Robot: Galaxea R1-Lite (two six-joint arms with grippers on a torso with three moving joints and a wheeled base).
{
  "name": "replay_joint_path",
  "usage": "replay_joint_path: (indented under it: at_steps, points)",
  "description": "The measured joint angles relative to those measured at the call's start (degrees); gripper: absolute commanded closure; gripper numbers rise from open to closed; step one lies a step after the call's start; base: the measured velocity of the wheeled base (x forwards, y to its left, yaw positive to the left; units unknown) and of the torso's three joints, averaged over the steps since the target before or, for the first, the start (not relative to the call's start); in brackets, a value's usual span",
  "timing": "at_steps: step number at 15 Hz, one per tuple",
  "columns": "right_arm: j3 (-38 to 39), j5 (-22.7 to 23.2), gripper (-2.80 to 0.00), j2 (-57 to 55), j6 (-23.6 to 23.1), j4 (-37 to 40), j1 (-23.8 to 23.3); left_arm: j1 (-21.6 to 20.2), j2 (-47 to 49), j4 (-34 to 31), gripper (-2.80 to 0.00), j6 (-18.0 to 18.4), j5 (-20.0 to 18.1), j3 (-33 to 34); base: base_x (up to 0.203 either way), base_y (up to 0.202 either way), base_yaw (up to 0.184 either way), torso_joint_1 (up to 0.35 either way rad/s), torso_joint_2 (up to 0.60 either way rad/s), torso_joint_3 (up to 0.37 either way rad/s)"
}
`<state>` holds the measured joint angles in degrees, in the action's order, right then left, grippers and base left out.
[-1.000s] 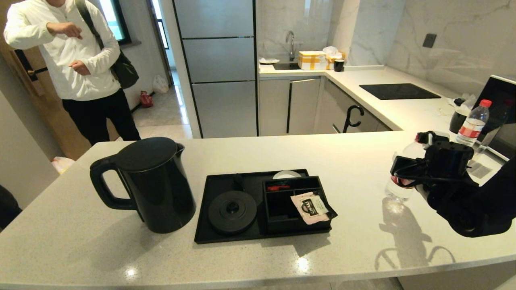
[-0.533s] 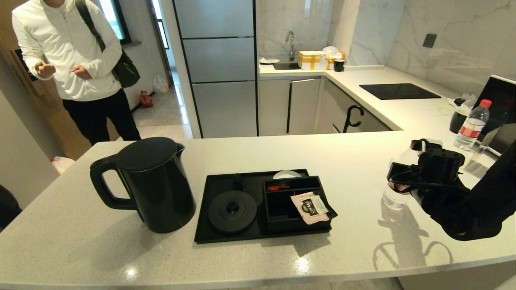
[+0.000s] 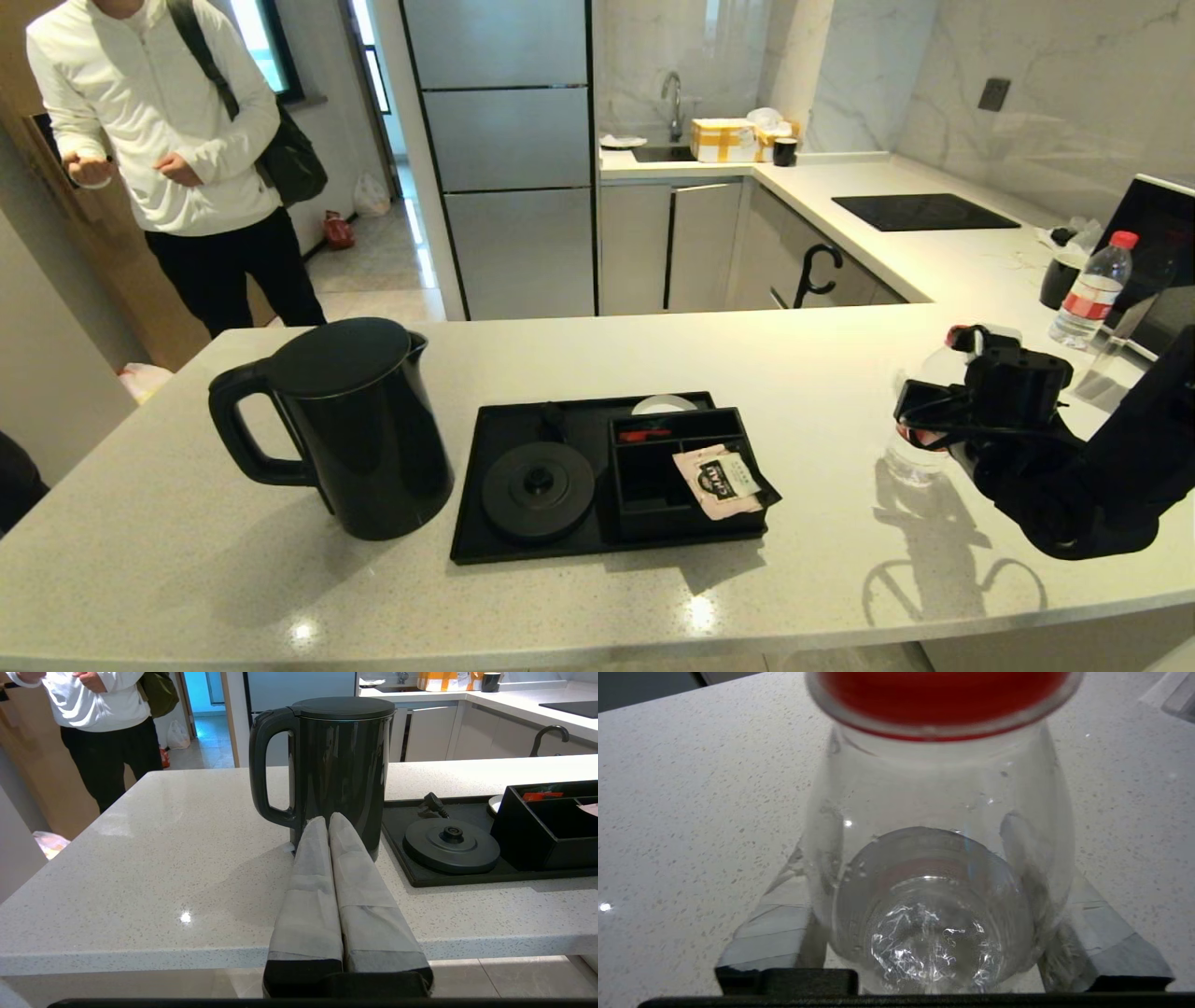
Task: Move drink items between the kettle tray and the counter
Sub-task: Place it on the right
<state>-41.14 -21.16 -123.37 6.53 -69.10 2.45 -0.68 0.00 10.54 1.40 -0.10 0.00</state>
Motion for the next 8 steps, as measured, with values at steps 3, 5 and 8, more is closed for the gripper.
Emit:
replay_joint_path:
  at_steps: [3,5,8]
  points:
    - [0.1,0.0,-2.8,0.1,0.0,0.2,0.0,0.0,0.0,0.0,0.0,0.0,0.0,0.0,0.0,0.0,0.0,0.0,0.0,0.0]
    - [0.3,0.1,-2.8,0.6,-0.1,0.2,0.0,0.0,0.0,0.0,0.0,0.0,0.0,0.0,0.0,0.0,0.0,0.0,0.0,0.0]
    - [1.2,0.2,-2.8,1.6,-0.2,0.4,0.0,0.0,0.0,0.0,0.0,0.0,0.0,0.0,0.0,0.0,0.0,0.0,0.0,0.0]
